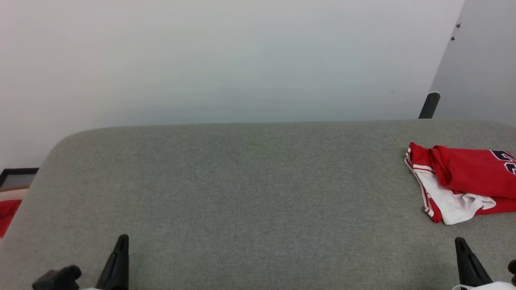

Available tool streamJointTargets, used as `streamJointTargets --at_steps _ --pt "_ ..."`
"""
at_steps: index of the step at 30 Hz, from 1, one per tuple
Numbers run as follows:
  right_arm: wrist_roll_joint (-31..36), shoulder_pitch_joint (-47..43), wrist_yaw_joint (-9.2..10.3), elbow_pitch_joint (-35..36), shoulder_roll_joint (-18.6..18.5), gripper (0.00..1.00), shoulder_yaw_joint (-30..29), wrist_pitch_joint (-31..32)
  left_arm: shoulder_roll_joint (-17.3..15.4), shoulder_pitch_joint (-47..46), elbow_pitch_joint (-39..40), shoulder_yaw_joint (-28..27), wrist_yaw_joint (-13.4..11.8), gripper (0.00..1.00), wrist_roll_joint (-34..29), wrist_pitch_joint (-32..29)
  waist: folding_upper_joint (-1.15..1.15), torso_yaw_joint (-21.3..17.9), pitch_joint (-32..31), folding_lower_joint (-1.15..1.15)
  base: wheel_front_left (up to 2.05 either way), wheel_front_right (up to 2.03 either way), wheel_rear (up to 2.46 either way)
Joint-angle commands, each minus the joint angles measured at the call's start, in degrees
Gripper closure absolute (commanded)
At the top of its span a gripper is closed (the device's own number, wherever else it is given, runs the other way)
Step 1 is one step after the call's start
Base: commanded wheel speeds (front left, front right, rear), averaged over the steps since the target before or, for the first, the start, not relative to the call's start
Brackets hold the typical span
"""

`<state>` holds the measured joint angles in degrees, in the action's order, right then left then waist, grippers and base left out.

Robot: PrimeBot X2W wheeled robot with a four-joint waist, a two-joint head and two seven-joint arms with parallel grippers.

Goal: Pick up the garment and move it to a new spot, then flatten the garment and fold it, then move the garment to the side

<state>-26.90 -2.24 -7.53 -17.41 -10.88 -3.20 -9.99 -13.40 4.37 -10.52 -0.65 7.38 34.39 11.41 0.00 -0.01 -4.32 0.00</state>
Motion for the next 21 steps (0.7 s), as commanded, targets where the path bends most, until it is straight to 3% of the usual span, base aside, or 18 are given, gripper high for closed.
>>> streamJointTargets --at_steps 1,21 --pt "-2.4 2.0 0.01 1.2 -0.2 1.00 -0.4 0.5 -0.2 -1.8 0.6 -0.6 0.0 1.00 2.1 -0.5 0.00 0.0 0.1 0.00 0.00 0.00 0.00" --pt "-19.4 3.9 0.02 1.9 2.0 1.00 -1.2 4.7 2.6 -4.3 -0.4 -2.1 0.1 1.00 17.2 -5.2 0.00 0.0 0.9 0.00 0.00 0.00 0.00"
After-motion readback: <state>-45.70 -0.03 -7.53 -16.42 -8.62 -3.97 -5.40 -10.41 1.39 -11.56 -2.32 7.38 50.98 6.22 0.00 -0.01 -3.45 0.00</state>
